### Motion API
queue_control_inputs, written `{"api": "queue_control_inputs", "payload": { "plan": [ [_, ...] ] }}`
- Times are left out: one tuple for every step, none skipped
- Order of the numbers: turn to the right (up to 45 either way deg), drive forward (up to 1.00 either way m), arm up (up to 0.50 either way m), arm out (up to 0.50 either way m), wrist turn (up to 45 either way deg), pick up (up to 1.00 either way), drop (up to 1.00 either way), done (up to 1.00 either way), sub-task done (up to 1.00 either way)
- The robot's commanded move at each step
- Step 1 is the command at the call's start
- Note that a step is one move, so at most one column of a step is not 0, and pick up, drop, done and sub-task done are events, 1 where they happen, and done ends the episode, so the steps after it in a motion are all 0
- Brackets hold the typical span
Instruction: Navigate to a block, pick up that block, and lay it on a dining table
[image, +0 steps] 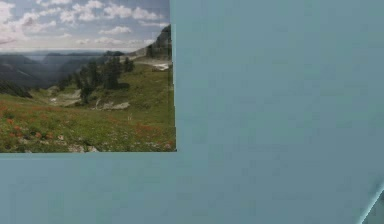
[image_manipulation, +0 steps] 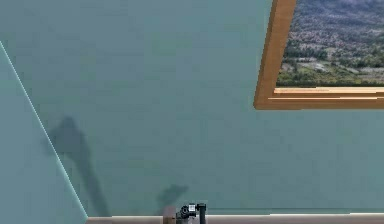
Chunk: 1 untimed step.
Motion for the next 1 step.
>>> {"api": "queue_control_inputs", "payload": {
  "plan": [
    [0.0, 0.00, 0.00, 0.00, 45.0, 0.00, 0.00, 0.00, 0.00]
  ]
}}
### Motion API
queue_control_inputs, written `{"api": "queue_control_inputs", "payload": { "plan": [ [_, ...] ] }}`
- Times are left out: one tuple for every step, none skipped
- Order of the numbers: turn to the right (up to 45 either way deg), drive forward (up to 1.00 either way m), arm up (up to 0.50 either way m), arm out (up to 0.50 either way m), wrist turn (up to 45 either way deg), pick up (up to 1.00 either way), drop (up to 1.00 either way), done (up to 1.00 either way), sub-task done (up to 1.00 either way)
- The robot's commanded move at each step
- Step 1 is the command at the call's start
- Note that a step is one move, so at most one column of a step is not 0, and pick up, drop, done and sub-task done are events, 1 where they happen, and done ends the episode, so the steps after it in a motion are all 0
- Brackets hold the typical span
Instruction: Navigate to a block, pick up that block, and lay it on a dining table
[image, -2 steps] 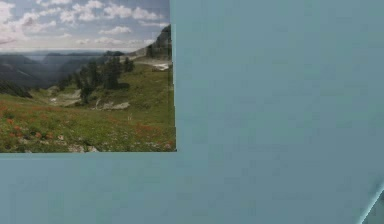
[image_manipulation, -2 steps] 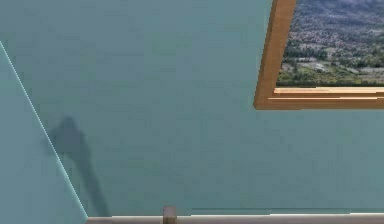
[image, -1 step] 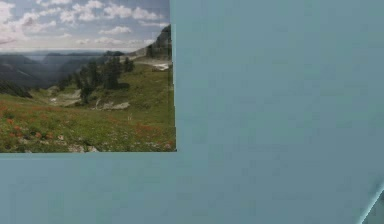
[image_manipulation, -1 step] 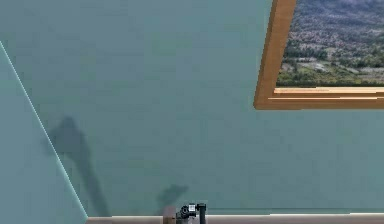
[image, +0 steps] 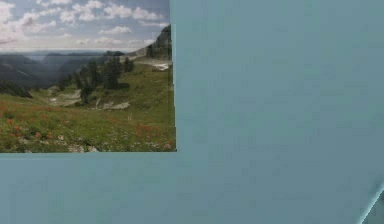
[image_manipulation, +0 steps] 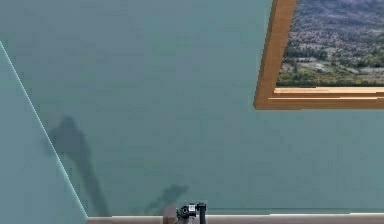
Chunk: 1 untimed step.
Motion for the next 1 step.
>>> {"api": "queue_control_inputs", "payload": {
  "plan": [
    [0.0, 0.00, 0.00, 0.00, 45.0, 0.00, 0.00, 0.00, 0.00]
  ]
}}
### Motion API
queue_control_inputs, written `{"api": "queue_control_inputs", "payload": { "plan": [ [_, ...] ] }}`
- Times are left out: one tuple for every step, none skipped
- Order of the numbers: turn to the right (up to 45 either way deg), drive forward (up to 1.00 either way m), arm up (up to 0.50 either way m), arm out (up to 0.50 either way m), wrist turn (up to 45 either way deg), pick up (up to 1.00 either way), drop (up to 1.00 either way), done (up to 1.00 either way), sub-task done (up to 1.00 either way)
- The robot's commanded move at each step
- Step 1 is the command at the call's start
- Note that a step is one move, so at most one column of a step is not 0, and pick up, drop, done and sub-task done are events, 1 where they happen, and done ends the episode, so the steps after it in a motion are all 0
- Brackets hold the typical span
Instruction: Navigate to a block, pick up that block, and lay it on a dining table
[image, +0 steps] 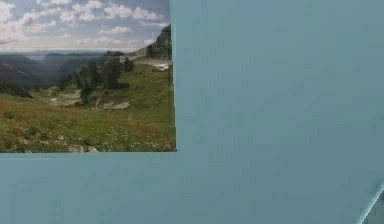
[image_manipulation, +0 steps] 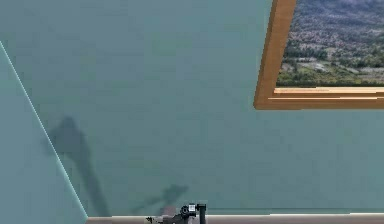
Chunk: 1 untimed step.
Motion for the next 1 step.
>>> {"api": "queue_control_inputs", "payload": {
  "plan": [
    [0.0, 0.00, 0.00, 0.00, 45.0, 0.00, 0.00, 0.00, 0.00]
  ]
}}
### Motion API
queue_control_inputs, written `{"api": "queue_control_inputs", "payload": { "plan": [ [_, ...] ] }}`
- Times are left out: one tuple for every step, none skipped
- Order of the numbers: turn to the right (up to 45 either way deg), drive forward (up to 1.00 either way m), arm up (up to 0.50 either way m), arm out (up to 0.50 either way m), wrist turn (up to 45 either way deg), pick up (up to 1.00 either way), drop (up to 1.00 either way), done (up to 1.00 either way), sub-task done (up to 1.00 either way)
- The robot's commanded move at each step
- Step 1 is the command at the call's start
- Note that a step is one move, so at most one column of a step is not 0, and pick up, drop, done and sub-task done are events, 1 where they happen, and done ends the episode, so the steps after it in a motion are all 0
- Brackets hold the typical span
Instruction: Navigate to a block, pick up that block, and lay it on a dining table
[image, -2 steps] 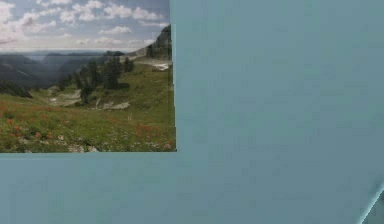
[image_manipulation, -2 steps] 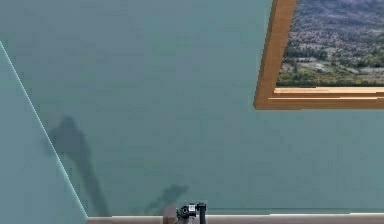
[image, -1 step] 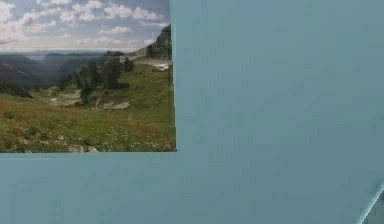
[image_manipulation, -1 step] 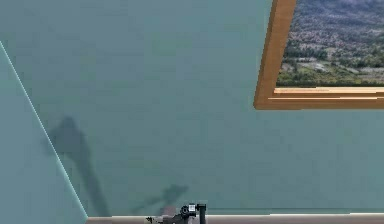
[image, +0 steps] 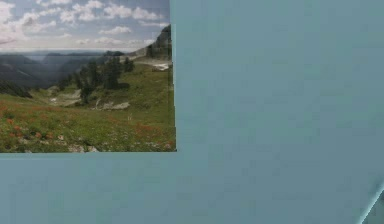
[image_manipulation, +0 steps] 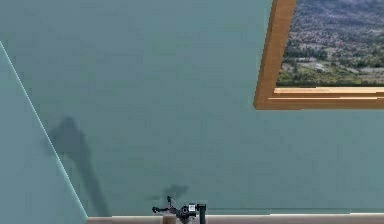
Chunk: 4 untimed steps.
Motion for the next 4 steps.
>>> {"api": "queue_control_inputs", "payload": {
  "plan": [
    [0.0, 0.00, 0.00, 0.00, 18.0, 0.00, 0.00, 0.00, 0.00],
    [0.0, 0.00, -0.30, 0.00, 0.0, 0.00, 0.00, 0.00, 0.00],
    [0.0, 0.00, 0.00, 0.00, 0.0, 1.00, 0.00, 0.00, 0.00],
    [0.0, 0.00, 0.10, 0.00, 0.0, 0.00, 0.00, 0.00, 0.00]
  ]
}}
